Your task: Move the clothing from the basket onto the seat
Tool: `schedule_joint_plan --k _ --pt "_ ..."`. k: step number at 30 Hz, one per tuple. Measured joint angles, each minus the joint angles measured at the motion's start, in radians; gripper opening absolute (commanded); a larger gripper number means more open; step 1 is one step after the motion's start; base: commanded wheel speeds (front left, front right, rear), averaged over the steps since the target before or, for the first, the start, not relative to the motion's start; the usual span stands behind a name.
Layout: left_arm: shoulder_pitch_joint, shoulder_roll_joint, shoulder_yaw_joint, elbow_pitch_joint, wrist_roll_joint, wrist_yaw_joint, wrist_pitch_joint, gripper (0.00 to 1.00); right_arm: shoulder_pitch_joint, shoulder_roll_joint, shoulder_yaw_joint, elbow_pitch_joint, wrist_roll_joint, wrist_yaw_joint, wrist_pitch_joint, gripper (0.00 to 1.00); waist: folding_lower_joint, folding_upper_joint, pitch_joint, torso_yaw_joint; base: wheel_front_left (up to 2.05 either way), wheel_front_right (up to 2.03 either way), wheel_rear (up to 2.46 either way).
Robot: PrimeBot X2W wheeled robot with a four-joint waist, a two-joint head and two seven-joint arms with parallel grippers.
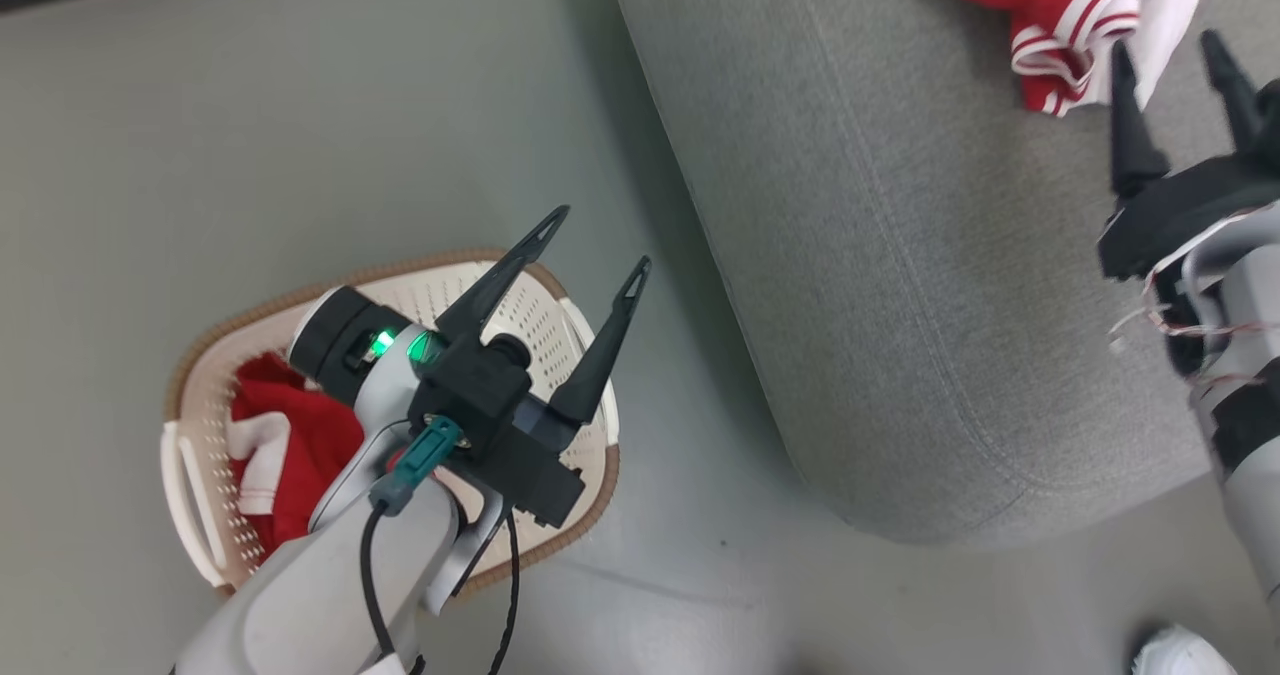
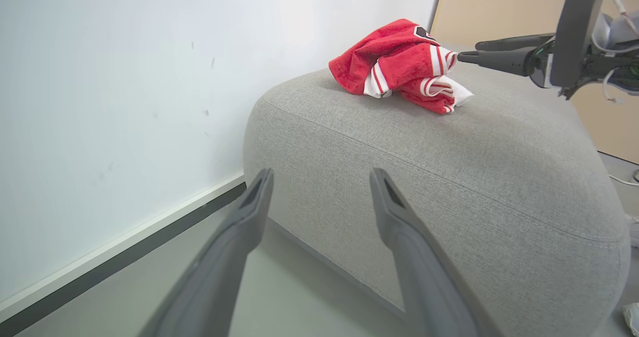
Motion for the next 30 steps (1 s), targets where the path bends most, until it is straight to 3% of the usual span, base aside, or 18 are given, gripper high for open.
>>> schedule_joint_plan --k 13,22,30 --pt "0.093 -0.022 0.105 0.088 -0.075 0.018 -0.027 1.0 0.164 0.062 0.005 -0.161 -0.006 0.008 0.0 1.0 -0.0001 -0.0002 -0.176 0.056 0.0 0.0 0.0" --pt "0.21 -0.023 0.194 0.143 -0.126 0.034 -0.027 1.0 0.329 0.119 0.006 -0.275 -0.003 -0.026 0.0 1.0 -0.0002 -0.0003 -0.299 0.13 0.0 0.0 0.0" --pt "0.378 -0.029 0.289 0.144 -0.145 0.043 -0.027 1.0 0.568 0.146 -0.001 -0.418 -0.01 -0.091 0.0 1.0 -0.0002 -0.0003 -0.427 0.21 0.0 0.0 0.0"
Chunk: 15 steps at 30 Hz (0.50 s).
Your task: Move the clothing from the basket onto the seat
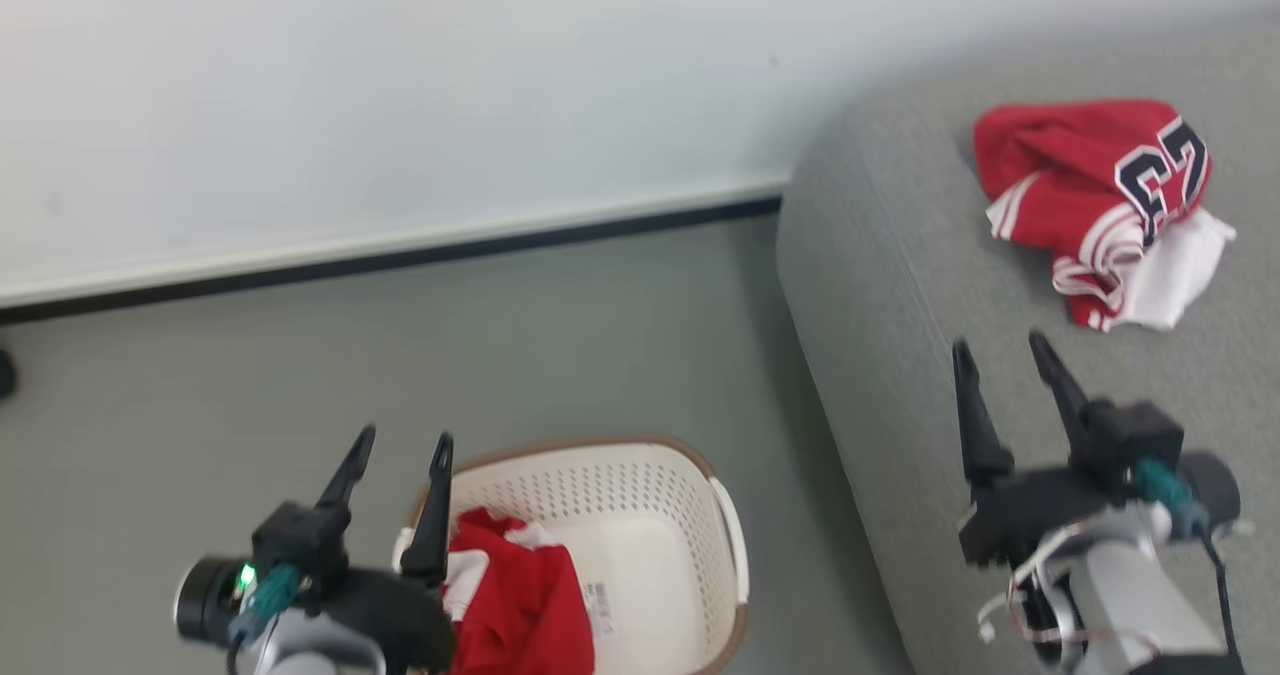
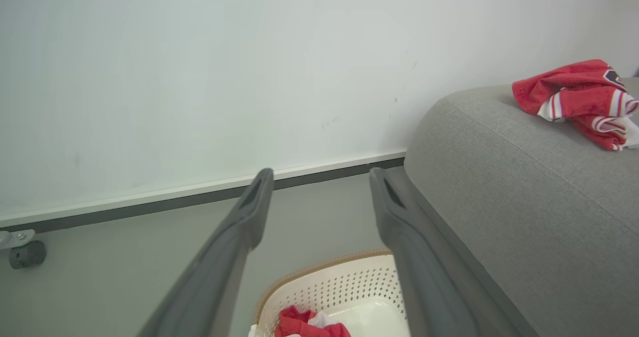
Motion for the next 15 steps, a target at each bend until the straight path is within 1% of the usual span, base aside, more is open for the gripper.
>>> schedule_joint_plan --k 6,10,15 --pt "0.108 0.003 0.055 -0.045 0.001 0.0 0.0 1.0 0.153 -0.001 -0.013 -0.12 -0.006 -0.033 0.0 1.0 -0.0001 0.0 -0.078 0.055 0.0 0.0 0.0" --pt "0.171 0.009 0.083 -0.082 0.01 0.001 0.0 1.0 0.228 0.002 -0.018 -0.186 -0.009 -0.043 0.0 1.0 0.0 0.0 -0.116 0.093 0.0 0.0 0.0" --pt "0.246 0.014 0.133 -0.116 0.025 0.001 0.0 1.0 0.31 0.02 -0.019 -0.261 -0.016 -0.054 0.0 1.0 0.0001 0.0 -0.155 0.122 0.0 0.0 0.0"
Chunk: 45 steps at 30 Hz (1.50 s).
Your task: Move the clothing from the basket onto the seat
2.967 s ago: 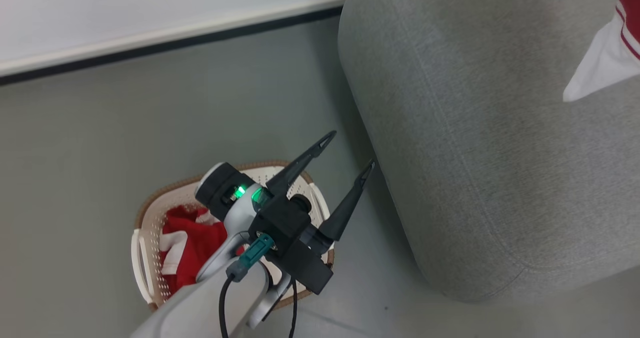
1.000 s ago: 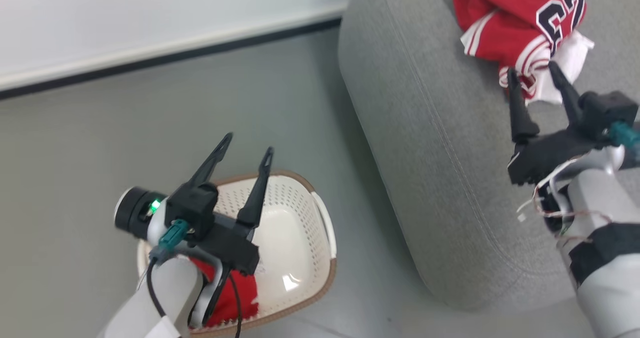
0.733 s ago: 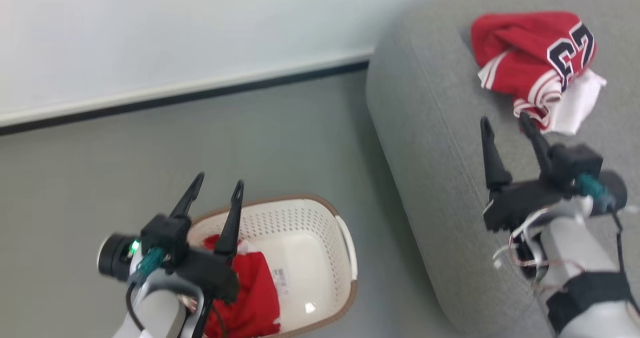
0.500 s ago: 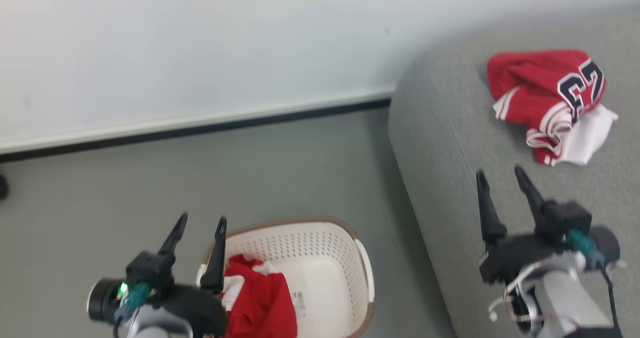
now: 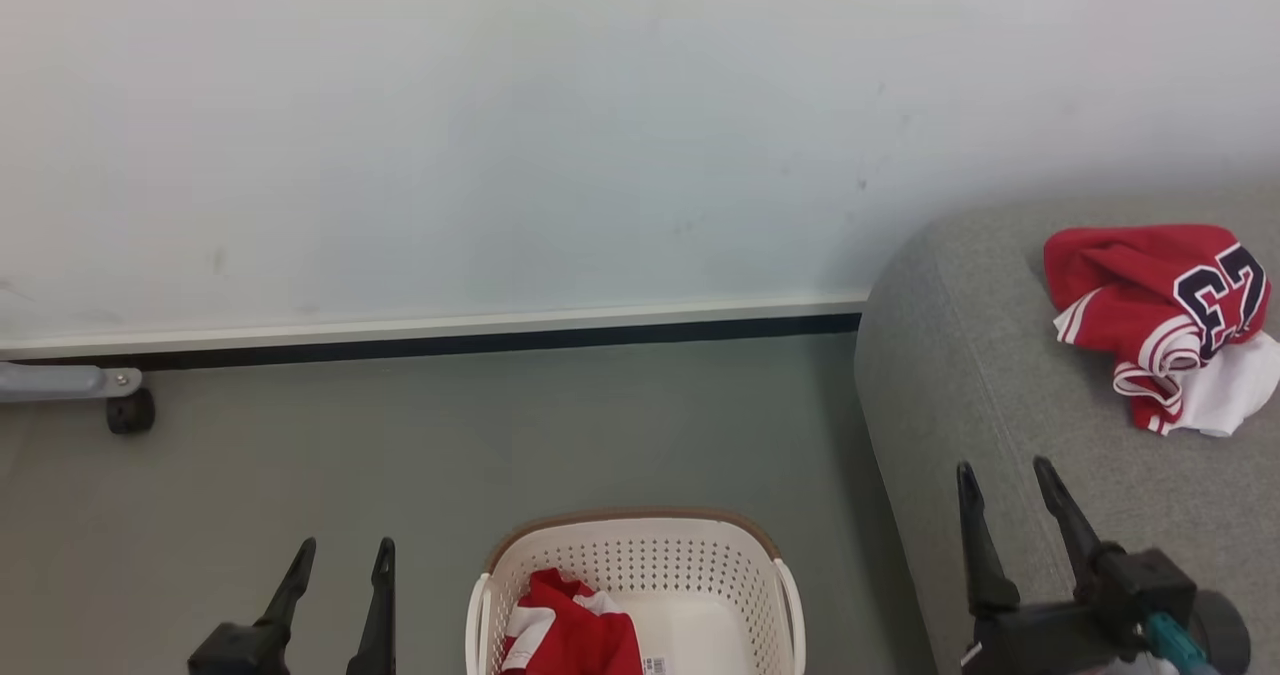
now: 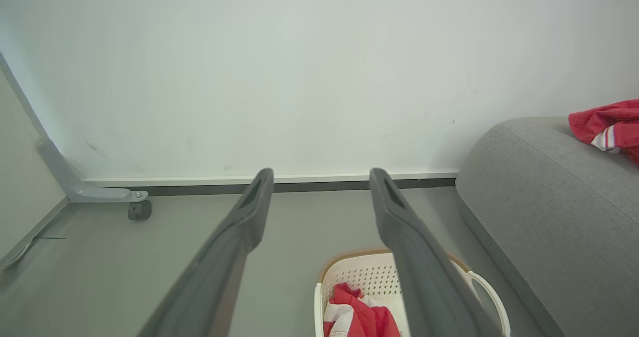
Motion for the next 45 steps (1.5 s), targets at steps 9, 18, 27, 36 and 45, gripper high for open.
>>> schedule_joint_plan --k 9,18,27,36,45 --pt "0.067 -0.025 0.078 -0.049 0.042 0.0 0.0 1.0 0.101 -0.005 -0.018 -0.088 -0.011 -0.013 0.0 1.0 0.0001 0.0001 -0.027 0.006 0.0 0.0 0.0" --pt "0.083 -0.041 0.099 -0.074 0.069 0.0 0.0 1.0 0.121 -0.009 -0.036 -0.141 -0.017 -0.015 0.0 1.0 0.0001 0.0001 -0.029 0.0 0.0 0.0 0.0" --pt "0.085 -0.05 0.114 -0.086 0.097 0.0 0.0 1.0 0.124 -0.009 -0.044 -0.171 -0.02 -0.022 0.0 1.0 0.0001 0.0001 -0.027 0.001 0.0 0.0 0.0" --pt "0.096 -0.055 0.12 -0.102 0.106 0.0 0.0 1.0 0.136 -0.009 -0.053 -0.197 -0.026 -0.022 0.0 1.0 0.0002 0.0001 -0.017 0.002 0.0 0.0 0.0" --pt "0.102 -0.052 0.119 -0.106 0.119 -0.001 0.0 1.0 0.142 -0.012 -0.064 -0.223 -0.028 -0.022 0.0 1.0 0.0002 0.0002 0.024 0.003 0.0 0.0 0.0"
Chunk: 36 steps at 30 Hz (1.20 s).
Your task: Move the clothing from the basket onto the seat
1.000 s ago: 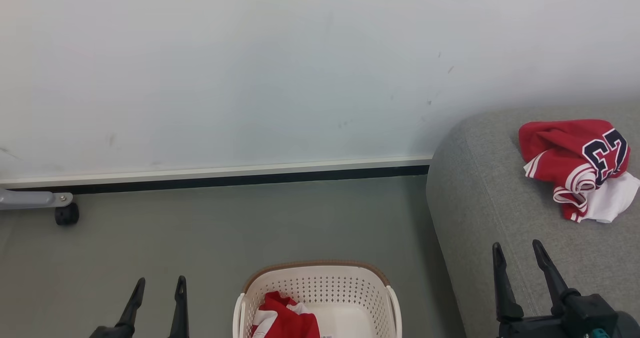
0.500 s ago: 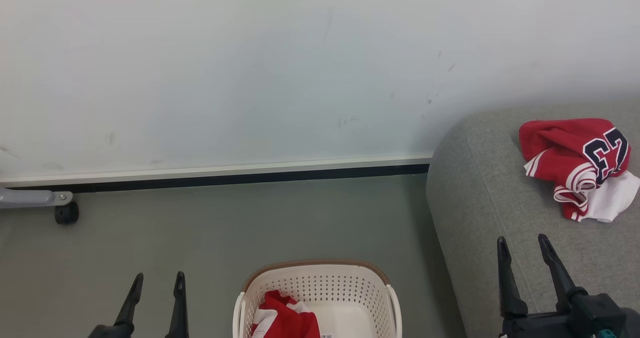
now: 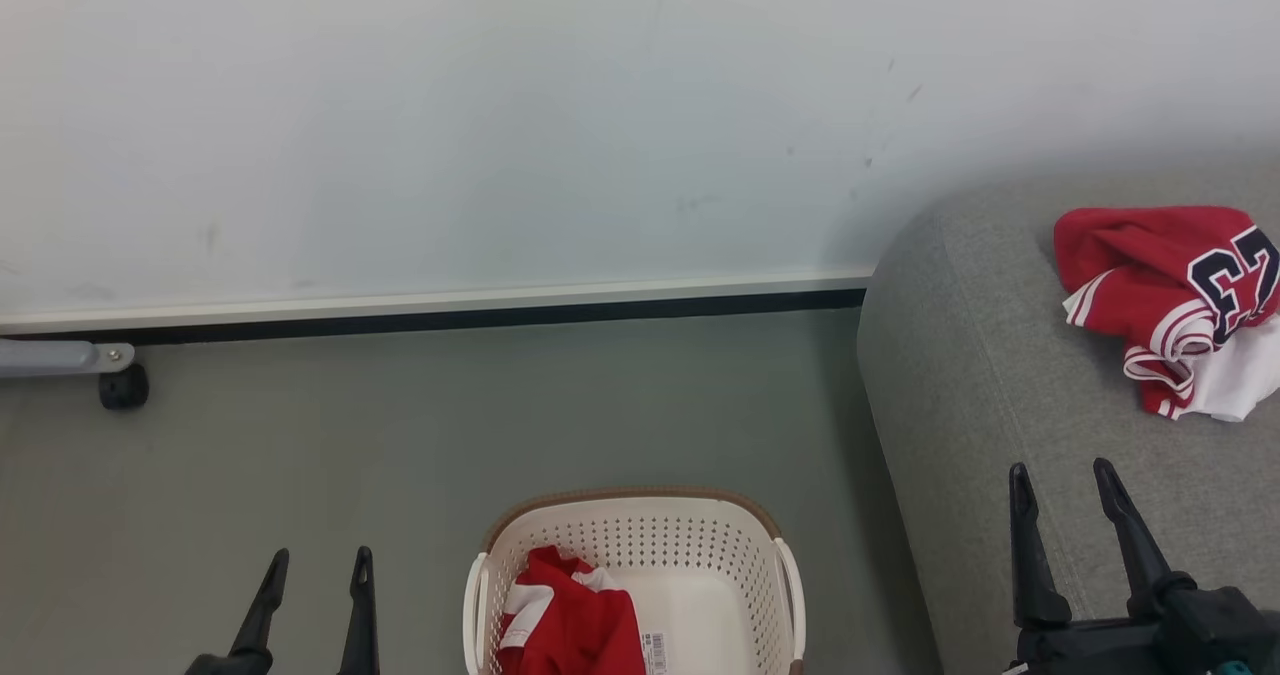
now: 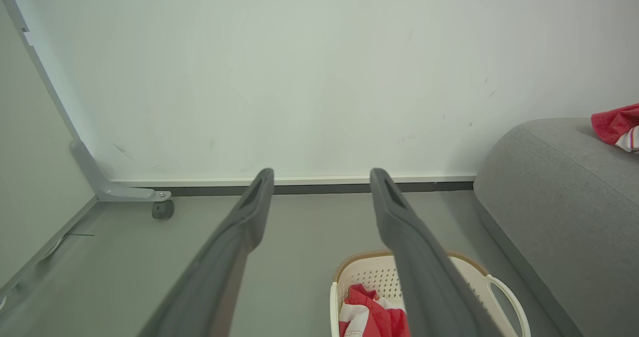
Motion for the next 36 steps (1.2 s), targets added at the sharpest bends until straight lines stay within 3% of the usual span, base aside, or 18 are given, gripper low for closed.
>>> schedule_joint_plan --k 12,27,36 --pt "-0.166 -0.024 -0.093 0.104 0.055 -0.029 0.023 1.0 -0.085 -0.012 -0.032 -0.043 -0.007 -0.001 -0.002 1.0 0.0001 0.0 0.138 -0.01 0.0 0.0 0.0" --pt "-0.424 -0.119 -0.261 0.412 0.145 -0.09 0.15 1.0 -0.26 -0.047 -0.051 -0.131 -0.024 0.0 -0.007 1.0 0.0003 0.0002 0.366 -0.06 0.0 0.0 0.0" --pt "-0.539 -0.15 -0.297 0.56 0.179 -0.096 0.204 1.0 -0.327 -0.063 -0.051 -0.206 -0.063 0.0 -0.007 1.0 0.0003 0.0001 0.5 -0.087 0.0 0.0 0.0"
